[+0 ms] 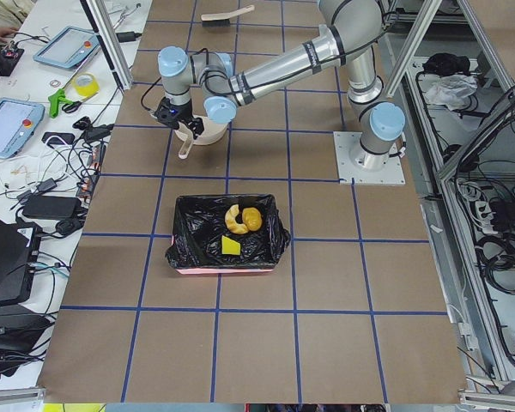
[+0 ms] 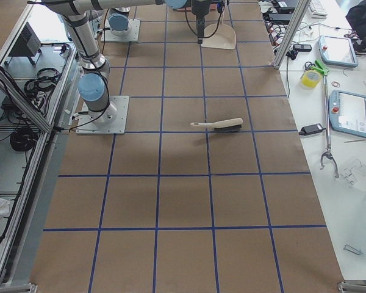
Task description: Sweep and dump trash into bin
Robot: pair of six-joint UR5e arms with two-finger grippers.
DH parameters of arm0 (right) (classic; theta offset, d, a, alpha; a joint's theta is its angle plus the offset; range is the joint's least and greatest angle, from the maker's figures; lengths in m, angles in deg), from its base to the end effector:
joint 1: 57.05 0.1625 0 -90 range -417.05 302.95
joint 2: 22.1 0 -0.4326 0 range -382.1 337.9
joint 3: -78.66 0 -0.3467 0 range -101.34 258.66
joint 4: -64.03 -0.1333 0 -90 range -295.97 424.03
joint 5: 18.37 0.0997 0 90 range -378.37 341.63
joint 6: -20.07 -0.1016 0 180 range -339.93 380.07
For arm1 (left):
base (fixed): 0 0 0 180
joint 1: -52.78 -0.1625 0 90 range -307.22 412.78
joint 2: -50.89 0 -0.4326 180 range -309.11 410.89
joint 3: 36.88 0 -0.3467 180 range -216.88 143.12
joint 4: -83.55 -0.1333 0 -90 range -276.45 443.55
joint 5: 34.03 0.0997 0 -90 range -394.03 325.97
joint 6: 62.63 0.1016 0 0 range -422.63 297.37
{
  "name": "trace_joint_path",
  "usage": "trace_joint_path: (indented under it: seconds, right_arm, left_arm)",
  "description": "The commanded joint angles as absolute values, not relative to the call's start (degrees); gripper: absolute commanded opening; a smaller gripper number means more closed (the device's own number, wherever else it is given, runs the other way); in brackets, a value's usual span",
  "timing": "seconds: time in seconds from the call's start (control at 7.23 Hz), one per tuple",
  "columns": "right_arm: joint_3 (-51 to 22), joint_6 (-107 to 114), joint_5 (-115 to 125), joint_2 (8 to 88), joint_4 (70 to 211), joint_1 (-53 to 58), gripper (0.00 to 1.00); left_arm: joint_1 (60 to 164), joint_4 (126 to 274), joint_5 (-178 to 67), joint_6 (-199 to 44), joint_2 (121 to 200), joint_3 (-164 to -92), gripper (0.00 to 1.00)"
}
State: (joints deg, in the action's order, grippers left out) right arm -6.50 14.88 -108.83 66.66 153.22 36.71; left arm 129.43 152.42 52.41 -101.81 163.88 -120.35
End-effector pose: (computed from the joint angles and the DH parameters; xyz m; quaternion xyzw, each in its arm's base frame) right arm 0.1624 -0.4502 0.5201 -0.0126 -0.9996 0.0246 0.0021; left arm 0.0048 -0.6249 0.3696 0.4408 -0.8961 0.0328 0.0394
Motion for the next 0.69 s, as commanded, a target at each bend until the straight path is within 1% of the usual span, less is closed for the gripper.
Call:
trace_joint_path:
  seconds: [0.0, 0.14, 0.41, 0.55]
  right_arm:
    - [-6.5, 15.1, -109.8, 66.7, 153.2, 36.6, 1.0]
    - [-6.5, 15.4, -110.2, 66.8, 153.5, 36.6, 1.0]
    - [-6.5, 16.0, -109.2, 67.5, 153.3, 37.1, 1.0]
    - [-6.7, 16.6, -109.4, 69.4, 152.9, 37.1, 1.0]
  left_arm:
    - [130.0, 153.9, 52.1, -85.3, 158.5, -120.5, 1.0]
    - [130.1, 155.9, 52.4, -76.9, 156.1, -121.1, 1.0]
    - [130.2, 165.3, 51.7, -74.1, 152.2, -122.2, 1.0]
    - [130.3, 166.1, 52.0, -73.7, 149.8, -122.2, 1.0]
